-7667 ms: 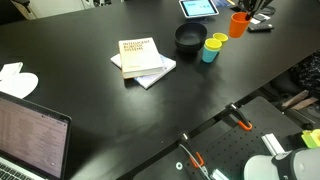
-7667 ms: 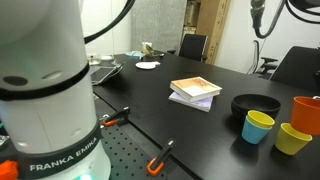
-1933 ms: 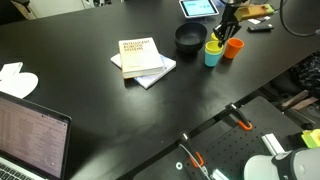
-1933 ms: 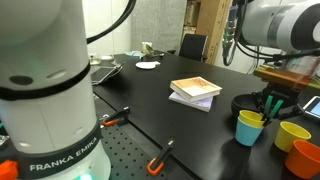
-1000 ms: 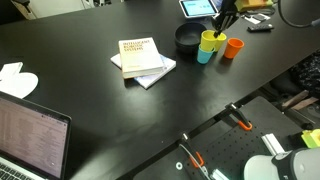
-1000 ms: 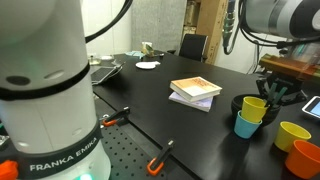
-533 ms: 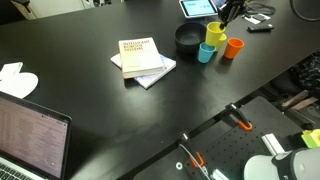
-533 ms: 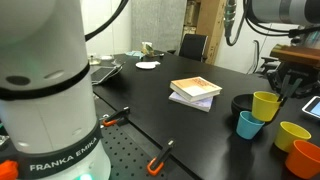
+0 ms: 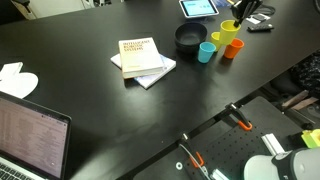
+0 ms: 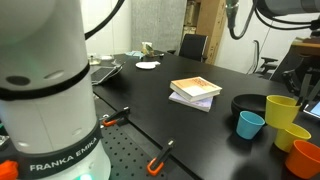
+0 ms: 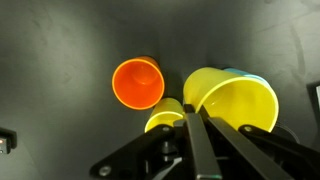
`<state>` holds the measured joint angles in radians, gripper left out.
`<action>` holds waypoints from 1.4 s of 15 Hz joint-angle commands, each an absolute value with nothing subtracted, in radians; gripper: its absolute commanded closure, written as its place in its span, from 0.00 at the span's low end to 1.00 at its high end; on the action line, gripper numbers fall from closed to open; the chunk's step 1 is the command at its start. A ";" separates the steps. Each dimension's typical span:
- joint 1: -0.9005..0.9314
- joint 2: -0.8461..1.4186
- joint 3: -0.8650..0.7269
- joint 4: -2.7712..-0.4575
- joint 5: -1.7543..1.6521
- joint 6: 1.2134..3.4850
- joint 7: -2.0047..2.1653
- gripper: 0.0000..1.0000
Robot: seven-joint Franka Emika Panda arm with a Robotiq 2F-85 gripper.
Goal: Separate the cups
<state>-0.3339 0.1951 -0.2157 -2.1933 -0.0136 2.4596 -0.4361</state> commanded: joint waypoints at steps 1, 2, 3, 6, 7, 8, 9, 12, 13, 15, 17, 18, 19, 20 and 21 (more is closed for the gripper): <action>-0.335 0.190 -0.239 -2.232 -0.049 2.481 -0.428 0.95; -0.336 0.196 -0.241 -2.241 -0.046 2.484 -0.430 0.95; -0.338 0.206 -0.242 -2.246 -0.042 2.484 -0.431 0.95; -0.340 0.230 -0.233 -2.269 -0.018 2.512 -0.440 0.95; -0.342 0.240 -0.228 -2.275 -0.011 2.527 -0.449 0.95; -0.343 0.253 -0.226 -2.281 -0.013 2.548 -0.450 0.95; -0.348 0.268 -0.220 -2.283 -0.002 2.564 -0.458 0.95; -0.362 0.304 -0.203 -2.288 0.025 2.602 -0.468 0.94; -0.364 0.314 -0.200 -2.289 0.027 2.609 -0.468 0.94; -0.370 0.331 -0.193 -2.287 0.032 2.618 -0.467 0.94; -0.377 0.337 -0.187 -2.285 0.035 2.619 -0.463 0.68; -0.379 0.337 -0.184 -2.286 0.036 2.622 -0.463 0.67; -0.381 0.334 -0.184 -2.286 0.033 2.622 -0.461 0.65; -0.382 0.330 -0.184 -2.287 0.032 2.624 -0.462 0.59; -0.383 0.323 -0.184 -2.288 0.031 2.620 -0.463 0.50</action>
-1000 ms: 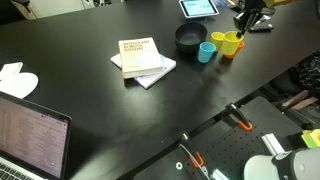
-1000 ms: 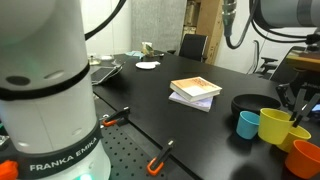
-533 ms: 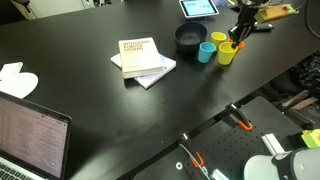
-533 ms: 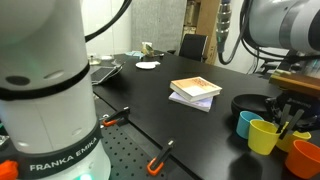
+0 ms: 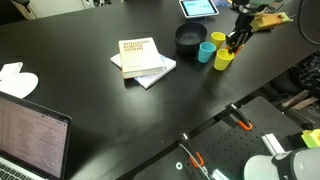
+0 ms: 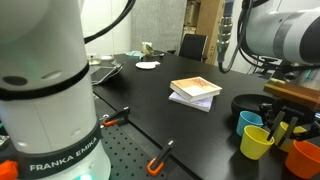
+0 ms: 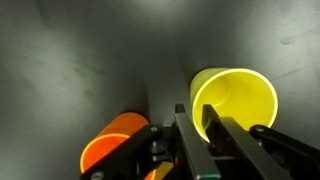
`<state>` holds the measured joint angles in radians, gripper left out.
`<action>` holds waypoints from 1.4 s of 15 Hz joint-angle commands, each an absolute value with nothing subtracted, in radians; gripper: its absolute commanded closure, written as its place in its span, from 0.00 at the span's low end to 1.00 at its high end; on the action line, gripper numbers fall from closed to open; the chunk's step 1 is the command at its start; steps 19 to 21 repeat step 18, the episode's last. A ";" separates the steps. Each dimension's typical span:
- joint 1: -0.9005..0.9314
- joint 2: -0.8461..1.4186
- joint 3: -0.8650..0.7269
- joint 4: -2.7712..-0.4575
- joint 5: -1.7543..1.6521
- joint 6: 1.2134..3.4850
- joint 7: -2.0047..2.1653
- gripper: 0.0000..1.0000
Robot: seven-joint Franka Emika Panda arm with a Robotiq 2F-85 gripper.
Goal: Separate the cups
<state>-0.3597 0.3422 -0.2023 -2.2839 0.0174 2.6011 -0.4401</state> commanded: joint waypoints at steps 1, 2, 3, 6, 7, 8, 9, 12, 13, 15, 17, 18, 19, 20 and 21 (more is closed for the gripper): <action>-0.379 0.320 -0.190 -2.287 0.023 2.622 -0.452 0.43; -0.377 0.312 -0.192 -2.289 0.018 2.621 -0.450 0.36; -0.368 0.302 -0.201 -2.288 0.005 2.615 -0.432 0.27; -0.361 0.262 -0.199 -2.284 0.008 2.588 -0.425 0.06; -0.351 0.254 -0.206 -2.276 -0.004 2.582 -0.407 0.01; -0.344 0.247 -0.209 -2.270 -0.010 2.578 -0.390 0.00; -0.339 0.237 -0.206 -2.262 -0.001 2.568 -0.373 0.00; -0.316 0.217 -0.206 -2.245 -0.008 2.544 -0.327 0.00; -0.309 0.216 -0.206 -2.238 -0.011 2.537 -0.314 0.00; -0.293 0.218 -0.210 -2.226 -0.030 2.534 -0.286 0.00; -0.282 0.223 -0.213 -2.218 -0.048 2.531 -0.262 0.00; -0.277 0.224 -0.216 -2.218 -0.060 2.539 -0.249 0.00; -0.277 0.224 -0.216 -2.218 -0.060 2.539 -0.249 0.00; -0.277 0.224 -0.216 -2.218 -0.060 2.539 -0.249 0.00; -0.277 0.224 -0.216 -2.218 -0.060 2.539 -0.249 0.00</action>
